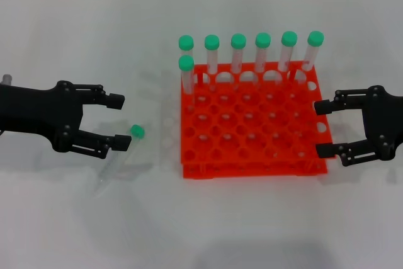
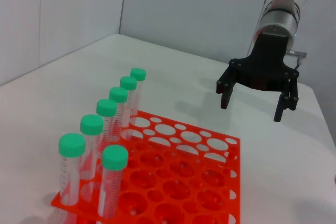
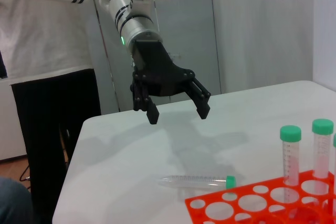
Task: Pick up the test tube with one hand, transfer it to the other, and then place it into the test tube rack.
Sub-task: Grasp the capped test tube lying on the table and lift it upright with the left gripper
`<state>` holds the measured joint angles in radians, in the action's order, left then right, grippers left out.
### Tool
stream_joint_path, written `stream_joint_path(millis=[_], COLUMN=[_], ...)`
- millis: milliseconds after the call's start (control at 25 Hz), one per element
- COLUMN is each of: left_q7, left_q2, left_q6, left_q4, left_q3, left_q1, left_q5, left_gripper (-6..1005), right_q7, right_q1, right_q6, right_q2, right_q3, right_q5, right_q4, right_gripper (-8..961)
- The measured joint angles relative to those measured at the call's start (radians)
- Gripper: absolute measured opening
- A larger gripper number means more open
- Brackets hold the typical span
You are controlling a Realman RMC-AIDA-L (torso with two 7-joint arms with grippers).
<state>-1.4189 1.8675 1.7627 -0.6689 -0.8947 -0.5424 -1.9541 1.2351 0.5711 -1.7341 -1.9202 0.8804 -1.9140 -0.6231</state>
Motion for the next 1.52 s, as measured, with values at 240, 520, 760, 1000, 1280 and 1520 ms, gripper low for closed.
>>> stream_joint_path(millis=[240,520,760,1000,1280,1520], left_q7=[-0.001,-0.007,-0.166,-0.519,-0.821,-0.892], left_q2=[0.001,0.001,0.000,0.003,-0.002,0.020], left_q6=[-0.001,-0.004,0.050,0.096,0.130,0.150], left_q4=[0.005,0.008,-0.082,-0.272,-0.350,-0.368], left_q3=[-0.003,0.000,-0.002,-0.001,-0.009,-0.093], left_q1=[0.003,0.004,0.009,0.015,-0.067,-0.142], left_q5=[0.000,-0.002,-0.004,-0.094,-0.320,-0.496], left_gripper=[878,878,877,877,876,875], right_q7=[-0.006,-0.021,-0.028,-0.045,-0.062,-0.074], right_q1=[-0.009,-0.028,-0.059,-0.071,-0.073,-0.068], right_q6=[-0.003,-0.002,0.004,0.004,0.013,0.029], right_q2=[0.000,-0.003,-0.001,-0.001,-0.005,-0.012], right_q3=[-0.002,-0.013,-0.024,-0.058,-0.076,-0.077], right_q5=[0.009,0.036,0.086,0.087,0.089,0.090], right_q4=[0.000,0.001,-0.011,-0.013,-0.014,-0.011], right_gripper=[792,790,788,786,783,781])
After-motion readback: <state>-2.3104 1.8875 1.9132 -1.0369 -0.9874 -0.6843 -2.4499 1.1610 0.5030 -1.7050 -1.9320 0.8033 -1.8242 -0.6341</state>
